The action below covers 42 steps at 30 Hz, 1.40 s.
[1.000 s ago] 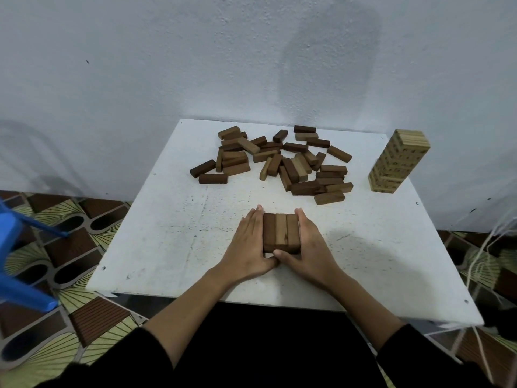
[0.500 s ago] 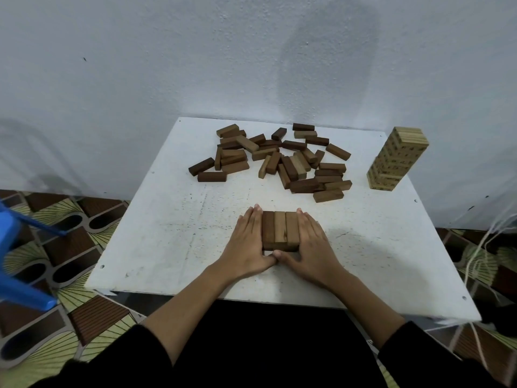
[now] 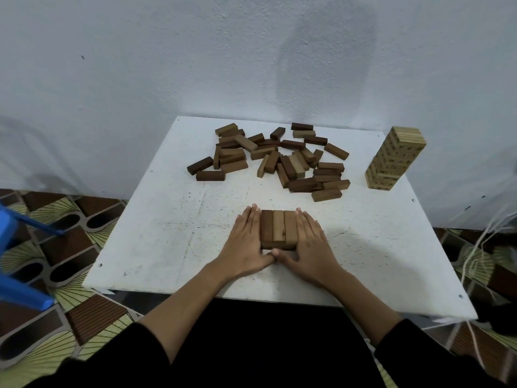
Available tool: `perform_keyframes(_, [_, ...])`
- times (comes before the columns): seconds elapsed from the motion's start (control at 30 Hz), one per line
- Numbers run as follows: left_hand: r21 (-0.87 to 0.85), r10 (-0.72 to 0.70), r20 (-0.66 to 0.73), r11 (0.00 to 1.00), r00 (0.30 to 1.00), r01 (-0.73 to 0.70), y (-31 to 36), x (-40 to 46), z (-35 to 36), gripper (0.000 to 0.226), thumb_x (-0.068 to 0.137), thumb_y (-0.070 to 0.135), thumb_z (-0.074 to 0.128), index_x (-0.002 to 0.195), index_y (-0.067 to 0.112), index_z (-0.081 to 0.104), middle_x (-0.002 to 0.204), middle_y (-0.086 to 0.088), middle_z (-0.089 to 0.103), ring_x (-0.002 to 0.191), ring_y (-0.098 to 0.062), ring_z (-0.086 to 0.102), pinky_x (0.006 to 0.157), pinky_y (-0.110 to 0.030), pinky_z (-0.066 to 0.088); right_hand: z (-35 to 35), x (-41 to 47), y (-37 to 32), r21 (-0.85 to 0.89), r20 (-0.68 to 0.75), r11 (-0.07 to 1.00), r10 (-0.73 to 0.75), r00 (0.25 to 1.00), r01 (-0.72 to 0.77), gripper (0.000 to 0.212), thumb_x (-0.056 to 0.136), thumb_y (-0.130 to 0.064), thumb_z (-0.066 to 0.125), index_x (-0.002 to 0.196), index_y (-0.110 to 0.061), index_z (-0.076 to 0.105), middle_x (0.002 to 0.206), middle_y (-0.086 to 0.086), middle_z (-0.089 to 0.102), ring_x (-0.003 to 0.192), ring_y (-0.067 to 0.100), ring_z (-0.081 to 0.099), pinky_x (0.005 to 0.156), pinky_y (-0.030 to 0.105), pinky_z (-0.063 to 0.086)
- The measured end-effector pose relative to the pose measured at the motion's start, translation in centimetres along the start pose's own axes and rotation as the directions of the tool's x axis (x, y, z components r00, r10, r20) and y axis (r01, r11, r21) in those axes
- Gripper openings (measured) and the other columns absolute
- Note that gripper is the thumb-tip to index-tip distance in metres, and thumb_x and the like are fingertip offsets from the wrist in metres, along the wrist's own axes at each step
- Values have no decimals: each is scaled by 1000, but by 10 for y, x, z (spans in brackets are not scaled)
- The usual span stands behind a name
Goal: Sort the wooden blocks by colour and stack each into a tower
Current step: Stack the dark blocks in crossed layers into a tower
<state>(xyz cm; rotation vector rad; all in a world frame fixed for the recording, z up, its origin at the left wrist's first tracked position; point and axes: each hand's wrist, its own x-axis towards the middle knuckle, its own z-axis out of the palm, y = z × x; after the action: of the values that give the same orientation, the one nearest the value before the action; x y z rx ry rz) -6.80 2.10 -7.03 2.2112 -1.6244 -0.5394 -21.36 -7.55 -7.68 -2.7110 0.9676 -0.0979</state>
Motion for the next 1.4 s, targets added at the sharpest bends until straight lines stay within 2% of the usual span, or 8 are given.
perform_keyframes(0.33, [-57, -2, 43, 998, 999, 4, -4, 0, -5, 116, 79, 62, 59, 149, 8, -14, 159, -4, -16, 145, -16, -18, 119, -34, -2, -3, 1, 2, 86, 33, 996, -9, 999, 6, 129, 55, -95, -2, 150, -7, -4, 159, 9, -1, 146, 22, -1, 111, 29, -6])
perform_keyframes(0.47, [-178, 30, 118, 984, 993, -8, -29, -3, -26, 117, 76, 46, 75, 151, 10, -6, 160, 0, -9, 146, -17, -10, 120, -37, 7, -23, 7, 5, 353, -34, 935, 35, 999, -21, 102, 77, -81, 10, 151, -11, 4, 159, 6, 6, 145, 18, 6, 110, 28, 4])
perform_keyframes(0.57, [-168, 6, -38, 986, 999, -12, -53, 4, -47, 97, 76, 50, 67, 150, 8, 20, 155, -7, 18, 143, -24, 11, 117, -45, 19, -42, 26, 0, 425, -145, 905, 70, 987, -2, 72, 93, -53, 34, 149, -11, 19, 156, 4, 21, 143, 18, 15, 110, 28, 13])
perform_keyframes(0.7, [-188, -33, -361, 981, 932, -38, -87, 32, -75, 48, 76, 19, 60, 123, 8, 59, 131, -10, 55, 127, -30, 43, 106, -41, 36, -61, 72, -14, 348, -122, 930, -80, 989, 118, 44, 96, -21, 51, 138, -11, 43, 144, 3, 40, 134, 17, 30, 101, 16, 19])
perform_keyframes(0.8, [-140, -100, -413, 989, 905, 45, -102, 52, -87, 45, 81, 1, 59, 126, 6, 56, 134, -10, 51, 129, -28, 39, 103, -32, 34, -67, 110, -34, 322, -33, 922, -216, 976, 215, 33, 96, -15, 51, 129, -11, 54, 135, 3, 51, 127, 16, 42, 101, 20, 28])
perform_keyframes(1.03, [60, -194, -204, 976, 960, 210, -128, 96, -91, 78, 82, 38, 67, 143, 8, 28, 152, -17, 25, 142, -33, 17, 114, -44, 22, -62, 190, -70, 217, 144, 940, -296, 944, 262, 28, 95, -5, 47, 118, -5, 61, 123, 8, 60, 116, 21, 53, 92, 24, 39])
perform_keyframes(1.17, [-15, -179, -300, 983, 937, 183, -124, 102, -93, 49, 85, 31, 62, 127, 11, 48, 129, -10, 50, 123, -30, 39, 98, -39, 38, -48, 213, -72, 94, 187, 956, -290, 939, 277, 25, 92, -5, 49, 113, -6, 63, 117, 4, 59, 110, 19, 54, 90, 26, 42])
perform_keyframes(1.4, [32, -210, -504, 965, 838, 262, -126, 93, -81, 28, 85, 26, 58, 109, 13, 60, 105, -6, 56, 100, -25, 45, 80, -36, 40, -34, 225, -70, -161, 124, 962, -203, 971, 222, 21, 85, 1, 50, 101, -2, 64, 128, 13, 44, 109, 33, 52, 77, 40, 50])
